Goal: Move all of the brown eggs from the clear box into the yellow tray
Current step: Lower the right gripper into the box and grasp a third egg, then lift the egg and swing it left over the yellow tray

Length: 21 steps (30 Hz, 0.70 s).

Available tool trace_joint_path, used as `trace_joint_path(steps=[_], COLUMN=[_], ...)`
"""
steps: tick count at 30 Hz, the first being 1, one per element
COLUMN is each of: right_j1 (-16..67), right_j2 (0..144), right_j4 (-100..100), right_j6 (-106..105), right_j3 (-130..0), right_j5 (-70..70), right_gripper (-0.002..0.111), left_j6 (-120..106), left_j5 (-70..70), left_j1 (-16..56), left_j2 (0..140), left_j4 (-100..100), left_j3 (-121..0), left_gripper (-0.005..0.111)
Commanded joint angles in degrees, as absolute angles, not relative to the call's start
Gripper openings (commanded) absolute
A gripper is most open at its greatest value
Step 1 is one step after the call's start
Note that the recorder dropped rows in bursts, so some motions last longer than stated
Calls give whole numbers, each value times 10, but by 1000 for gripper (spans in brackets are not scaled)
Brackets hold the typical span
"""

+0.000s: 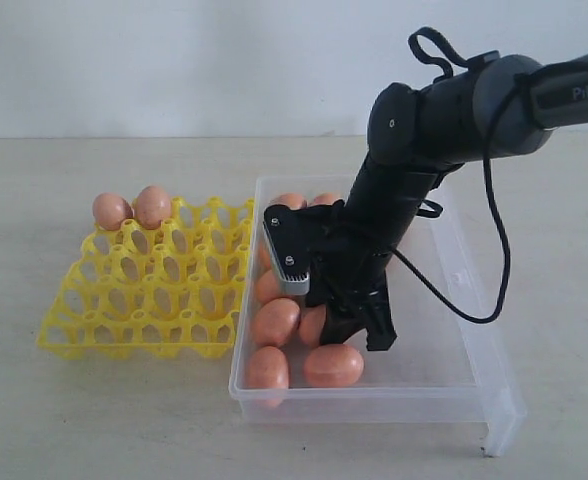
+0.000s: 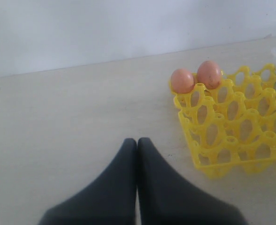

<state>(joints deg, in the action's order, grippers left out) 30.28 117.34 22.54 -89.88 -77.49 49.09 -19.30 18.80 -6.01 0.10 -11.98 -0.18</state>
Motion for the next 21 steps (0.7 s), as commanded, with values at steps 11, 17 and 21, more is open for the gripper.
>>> trace_joint_path(steps=[11,17,21], right_j1=[305,305,305], right_j2=[1211,1209,1192], right_j4=[216,218,216], right_j6=[-813,-688,-615], right_j3=[-773,-773,-773], right_j5=[457,457,466], right_gripper=[27,0,0], left_j6=[-186,-186,-186], left_j5=[180,180,180], left_j1=[-62,-62,-62], left_j2=[0,0,0], left_j4=[-121,-121,-121], left_j3=[0,0,0], left_gripper=[-4,-4,-4])
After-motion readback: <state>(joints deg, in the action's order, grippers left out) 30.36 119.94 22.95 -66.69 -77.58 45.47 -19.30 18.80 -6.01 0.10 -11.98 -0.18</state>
